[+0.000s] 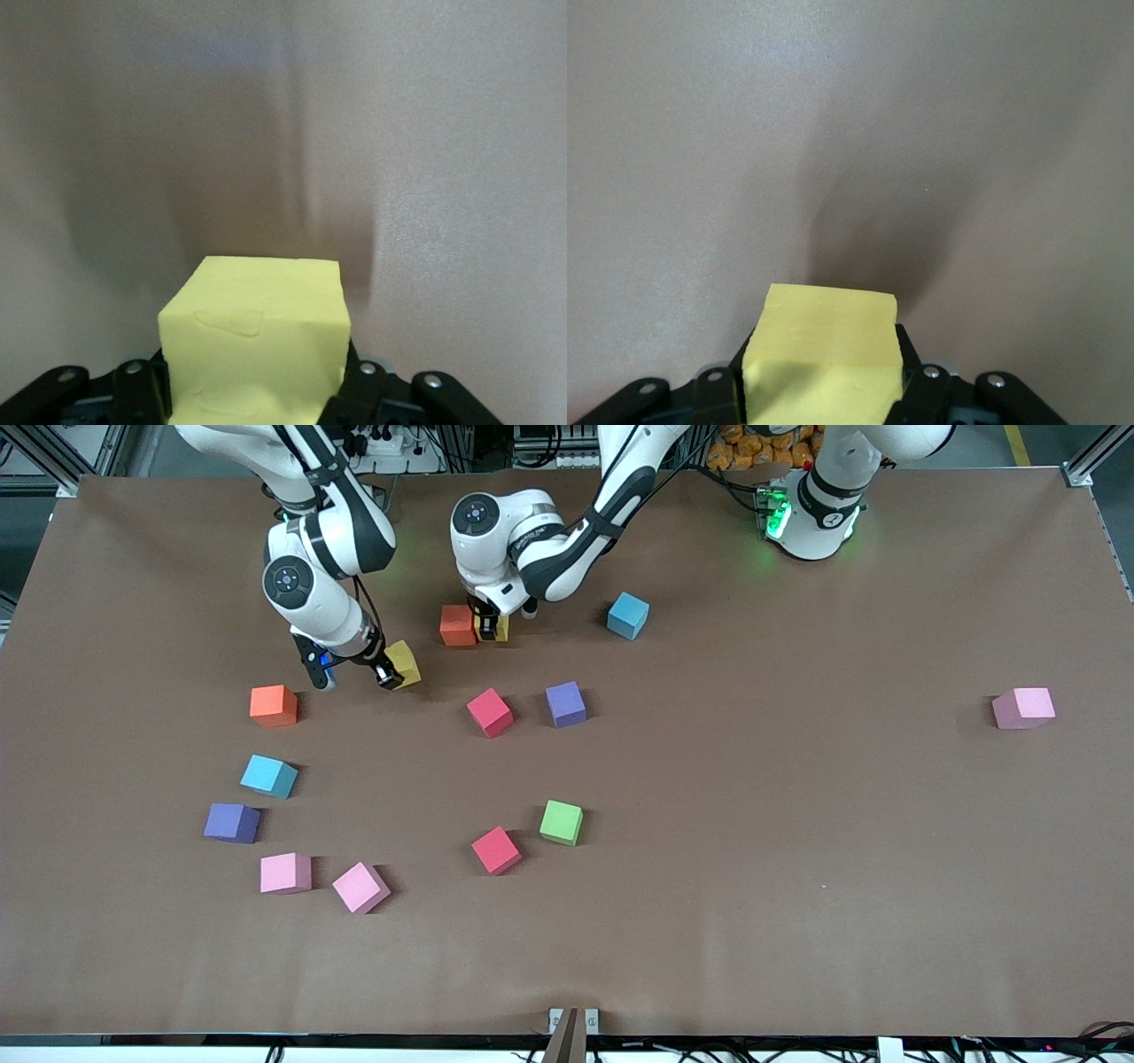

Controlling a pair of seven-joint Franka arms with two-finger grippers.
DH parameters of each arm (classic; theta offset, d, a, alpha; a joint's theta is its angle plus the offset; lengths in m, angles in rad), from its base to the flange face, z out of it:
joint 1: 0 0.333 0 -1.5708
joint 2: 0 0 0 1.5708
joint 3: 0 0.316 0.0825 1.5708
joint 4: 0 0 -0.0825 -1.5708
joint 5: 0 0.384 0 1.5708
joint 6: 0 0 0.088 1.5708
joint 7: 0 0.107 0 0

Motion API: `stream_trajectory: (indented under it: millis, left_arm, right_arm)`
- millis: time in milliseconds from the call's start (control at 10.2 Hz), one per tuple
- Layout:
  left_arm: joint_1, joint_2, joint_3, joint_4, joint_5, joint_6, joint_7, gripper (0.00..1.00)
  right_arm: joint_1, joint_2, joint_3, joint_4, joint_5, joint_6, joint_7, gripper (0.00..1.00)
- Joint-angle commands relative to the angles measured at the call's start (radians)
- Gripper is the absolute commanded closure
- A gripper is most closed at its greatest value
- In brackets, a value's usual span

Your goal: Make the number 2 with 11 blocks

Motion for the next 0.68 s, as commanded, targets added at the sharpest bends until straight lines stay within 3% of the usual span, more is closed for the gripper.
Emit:
stream_trajectory:
  millis: [0,587]
  left_arm:
    - [0.000,0.022,0.006,0.026,0.002,0.002,-0.077,0.87]
    - [-0.005,0.025,0.003,0.026,-0.001,0.002,-0.085,0.87]
  right_arm:
    - [-0.012,-0.012,0.005,-0.001,-0.014,-0.010,-0.008,1.00]
    - [0.003,0.000,0.009,-0.001,-0.053,-0.020,-0.008,1.00]
